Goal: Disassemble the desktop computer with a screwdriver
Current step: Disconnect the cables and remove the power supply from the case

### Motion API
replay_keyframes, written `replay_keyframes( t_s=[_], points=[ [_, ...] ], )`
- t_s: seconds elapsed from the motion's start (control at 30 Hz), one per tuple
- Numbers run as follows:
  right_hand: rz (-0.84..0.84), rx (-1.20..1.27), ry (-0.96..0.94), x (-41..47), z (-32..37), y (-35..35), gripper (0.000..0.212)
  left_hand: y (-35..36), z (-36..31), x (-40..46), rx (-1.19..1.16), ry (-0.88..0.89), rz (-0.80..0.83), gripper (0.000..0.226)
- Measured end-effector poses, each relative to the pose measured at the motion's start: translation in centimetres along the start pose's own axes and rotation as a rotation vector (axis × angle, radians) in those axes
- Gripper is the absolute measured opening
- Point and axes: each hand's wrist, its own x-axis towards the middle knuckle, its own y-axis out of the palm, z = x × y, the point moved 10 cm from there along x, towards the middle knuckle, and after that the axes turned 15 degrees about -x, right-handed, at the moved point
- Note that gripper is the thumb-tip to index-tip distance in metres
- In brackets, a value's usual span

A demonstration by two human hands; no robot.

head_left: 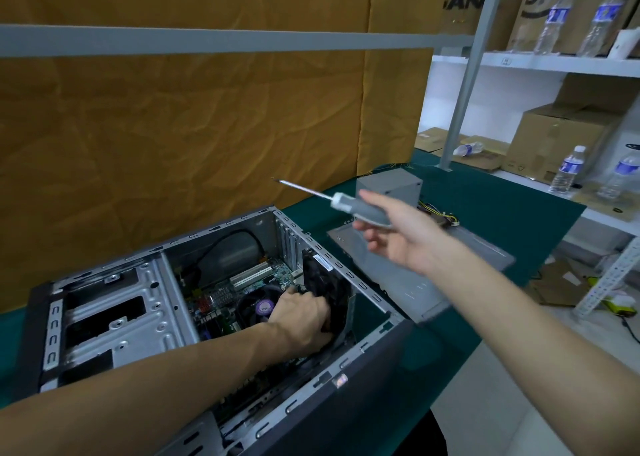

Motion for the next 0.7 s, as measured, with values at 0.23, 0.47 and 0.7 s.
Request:
replay_keyframes(
  t_s=[0.23, 0.47, 0.7],
  points=[
    [0.087, 0.317, 0.005, 2.2, 0.3, 7.7, 0.031, 0.1, 0.2, -0.1, -0.047, -0.020, 0.002, 0.016],
    [0.063, 0.188, -0.108, 2.7, -1.2, 8.6, 0.032, 0.5, 0.2, 0.1, -0.050, 0.026, 0.012, 0.010],
    [0.042, 0.122, -0.187, 2.8, -0.9, 8.0, 0.033, 0.7, 0.3, 0.2, -0.049, 0.011, 0.004, 0.013]
  ],
)
